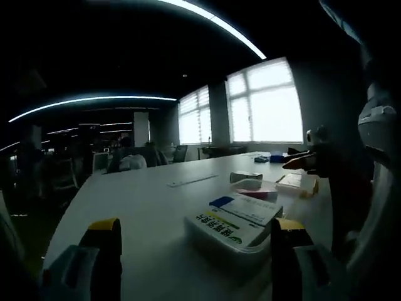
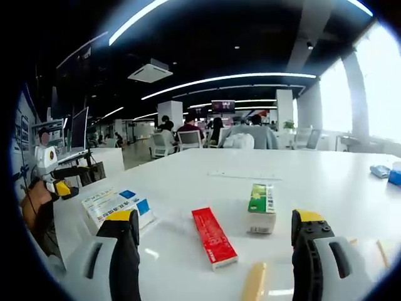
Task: Arrange the small medicine boxes into an aligned row inside the storage area until every box is upright, visible, and separated from the surrounding clutter.
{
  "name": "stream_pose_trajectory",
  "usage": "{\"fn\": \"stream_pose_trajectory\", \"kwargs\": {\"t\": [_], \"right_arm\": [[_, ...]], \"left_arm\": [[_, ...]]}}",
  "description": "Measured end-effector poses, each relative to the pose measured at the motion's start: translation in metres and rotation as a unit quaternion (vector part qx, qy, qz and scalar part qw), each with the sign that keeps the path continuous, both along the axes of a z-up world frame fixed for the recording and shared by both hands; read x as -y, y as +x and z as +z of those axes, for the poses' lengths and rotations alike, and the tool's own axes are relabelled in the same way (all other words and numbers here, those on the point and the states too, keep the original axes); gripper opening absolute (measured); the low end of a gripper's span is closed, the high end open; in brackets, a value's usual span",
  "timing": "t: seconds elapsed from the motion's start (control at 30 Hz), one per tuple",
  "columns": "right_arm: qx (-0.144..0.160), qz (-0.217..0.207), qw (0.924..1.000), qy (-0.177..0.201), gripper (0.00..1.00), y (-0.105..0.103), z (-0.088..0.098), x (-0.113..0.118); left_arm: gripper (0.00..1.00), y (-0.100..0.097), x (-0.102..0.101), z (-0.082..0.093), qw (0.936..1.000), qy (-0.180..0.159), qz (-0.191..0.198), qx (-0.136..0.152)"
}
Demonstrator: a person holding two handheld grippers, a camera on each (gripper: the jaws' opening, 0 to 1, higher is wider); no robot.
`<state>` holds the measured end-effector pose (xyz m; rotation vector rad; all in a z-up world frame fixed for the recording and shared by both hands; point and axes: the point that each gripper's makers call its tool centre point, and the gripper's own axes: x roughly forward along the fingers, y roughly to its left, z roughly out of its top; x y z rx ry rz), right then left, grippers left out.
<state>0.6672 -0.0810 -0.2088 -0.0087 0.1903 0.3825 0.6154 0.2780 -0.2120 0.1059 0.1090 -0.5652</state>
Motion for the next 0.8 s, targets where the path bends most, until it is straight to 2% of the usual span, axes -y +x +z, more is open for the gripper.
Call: {"fn": "stream_pose_trajectory", "kwargs": {"t": [0.1,0.13,0.3,0.5,0.8], "right_arm": [[-0.007,0.003,1.0,-0.004,1.0,0.0,-0.002,0.0],[-0.004,0.003,1.0,-0.003,1.0,0.001,-0.001,0.001],[-0.003,-0.006,0.9999,0.01,1.0,0.008,-0.001,0.006],[-0.007,0.0,1.0,0.003,1.0,0.007,-0.001,0.005],[-0.021,-0.015,0.9997,-0.005,1.0,0.013,-0.011,0.019]], "left_arm": [[0.95,-0.002,-0.005,-0.008,0.9999,0.003,0.004,-0.011],[0.95,-0.003,-0.008,-0.012,0.9997,0.016,0.008,-0.02],[0.94,-0.007,-0.01,-0.013,0.9991,0.037,0.012,-0.016],[0.91,-0.005,-0.013,-0.015,0.9993,0.025,0.019,-0.02],[0.9,-0.005,-0.013,-0.015,0.9991,0.031,0.02,-0.019]]}}
